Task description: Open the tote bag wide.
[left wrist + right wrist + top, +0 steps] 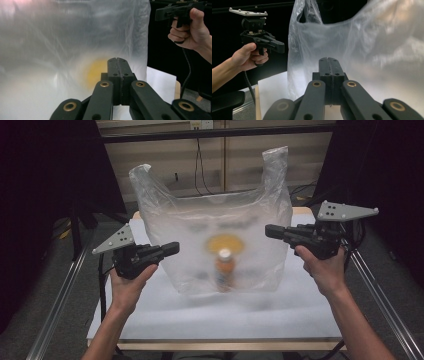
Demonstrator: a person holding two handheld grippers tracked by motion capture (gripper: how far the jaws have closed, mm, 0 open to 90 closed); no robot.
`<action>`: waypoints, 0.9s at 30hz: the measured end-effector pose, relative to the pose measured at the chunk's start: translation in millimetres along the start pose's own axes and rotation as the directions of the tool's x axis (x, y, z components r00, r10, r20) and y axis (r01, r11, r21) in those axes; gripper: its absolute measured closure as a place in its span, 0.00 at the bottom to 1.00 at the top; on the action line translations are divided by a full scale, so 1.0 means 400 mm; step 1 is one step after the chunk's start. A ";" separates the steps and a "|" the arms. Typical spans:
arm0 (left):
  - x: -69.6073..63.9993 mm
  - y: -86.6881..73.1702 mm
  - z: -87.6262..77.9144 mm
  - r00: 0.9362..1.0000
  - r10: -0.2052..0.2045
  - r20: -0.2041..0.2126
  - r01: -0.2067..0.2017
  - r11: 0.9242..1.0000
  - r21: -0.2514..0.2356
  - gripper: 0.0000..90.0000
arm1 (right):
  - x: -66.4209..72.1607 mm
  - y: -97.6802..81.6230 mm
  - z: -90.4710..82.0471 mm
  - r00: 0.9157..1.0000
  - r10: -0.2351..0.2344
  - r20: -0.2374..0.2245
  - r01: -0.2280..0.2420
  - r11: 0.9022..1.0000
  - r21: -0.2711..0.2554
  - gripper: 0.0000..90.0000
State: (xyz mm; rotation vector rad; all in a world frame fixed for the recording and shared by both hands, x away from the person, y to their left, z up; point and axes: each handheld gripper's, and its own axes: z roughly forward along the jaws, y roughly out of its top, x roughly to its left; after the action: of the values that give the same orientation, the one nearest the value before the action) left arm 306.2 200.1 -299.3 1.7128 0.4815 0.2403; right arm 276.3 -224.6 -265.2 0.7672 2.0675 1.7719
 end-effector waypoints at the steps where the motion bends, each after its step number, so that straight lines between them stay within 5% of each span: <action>1: 0.001 0.007 0.003 1.000 0.006 -0.001 -0.006 1.000 -0.007 1.00 | 0.000 0.010 0.005 1.000 -0.005 -0.003 0.005 1.000 0.001 1.00; 18: 0.022 0.123 0.048 0.999 0.036 0.011 -0.035 0.999 -0.032 1.00 | -0.019 0.129 0.080 0.999 -0.026 0.043 0.024 0.999 0.043 1.00; 27: 0.098 0.181 0.085 0.999 -0.013 -0.031 0.012 0.999 -0.033 1.00 | -0.055 0.167 0.115 0.996 -0.009 0.091 0.004 0.999 0.049 1.00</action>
State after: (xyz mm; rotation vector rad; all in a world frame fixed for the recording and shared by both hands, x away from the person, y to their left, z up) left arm 368.4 177.6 -239.9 1.6753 0.5084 0.2648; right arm 332.5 -194.1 -211.0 0.8380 2.0573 1.6569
